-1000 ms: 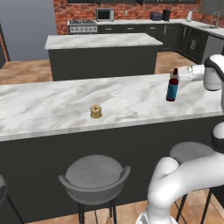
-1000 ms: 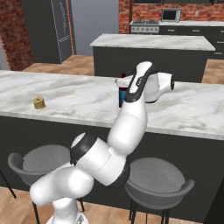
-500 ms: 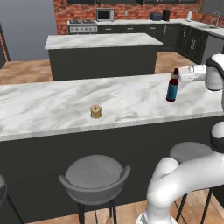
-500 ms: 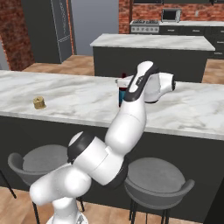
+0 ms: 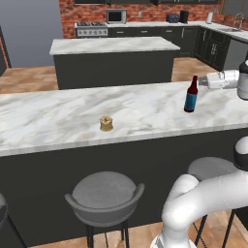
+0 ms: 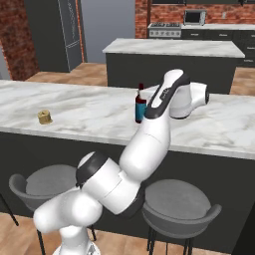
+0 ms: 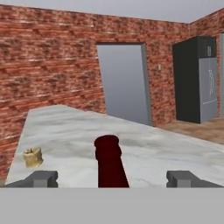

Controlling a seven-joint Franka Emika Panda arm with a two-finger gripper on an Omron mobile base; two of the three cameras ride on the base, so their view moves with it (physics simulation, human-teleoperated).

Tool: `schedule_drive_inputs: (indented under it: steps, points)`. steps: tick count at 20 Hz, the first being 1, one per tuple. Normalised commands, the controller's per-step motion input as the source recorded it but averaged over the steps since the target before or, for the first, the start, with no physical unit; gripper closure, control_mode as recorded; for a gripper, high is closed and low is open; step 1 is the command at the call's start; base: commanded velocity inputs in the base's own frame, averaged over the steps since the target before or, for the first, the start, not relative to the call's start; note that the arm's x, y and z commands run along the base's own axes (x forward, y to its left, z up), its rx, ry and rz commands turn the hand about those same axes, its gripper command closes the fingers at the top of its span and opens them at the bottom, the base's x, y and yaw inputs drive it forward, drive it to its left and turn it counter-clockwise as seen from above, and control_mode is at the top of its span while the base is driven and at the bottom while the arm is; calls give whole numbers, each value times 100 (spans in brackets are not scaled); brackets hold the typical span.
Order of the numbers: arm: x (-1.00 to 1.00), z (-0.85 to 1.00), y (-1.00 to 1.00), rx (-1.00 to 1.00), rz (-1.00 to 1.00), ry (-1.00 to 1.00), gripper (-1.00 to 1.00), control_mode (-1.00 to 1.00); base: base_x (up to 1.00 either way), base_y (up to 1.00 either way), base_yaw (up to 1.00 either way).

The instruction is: Get the candle and the beer from the cabinet and move them to the dining counter.

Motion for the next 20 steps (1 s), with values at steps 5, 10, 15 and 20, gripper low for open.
schedule_drive_inputs:
  steps: [5, 10, 15, 20]
  points:
    - [-48, 25, -28, 0, -2, 0, -100, -100, 0, 0, 0]
    - [-57, 41, -14, 0, -9, 1, -100, -100, 0, 0, 0]
    - [-66, 36, 1, -5, -26, 7, -100, -100, 0, 0, 0]
    - [-61, 10, 25, -8, -41, 8, -100, -100, 0, 0, 0]
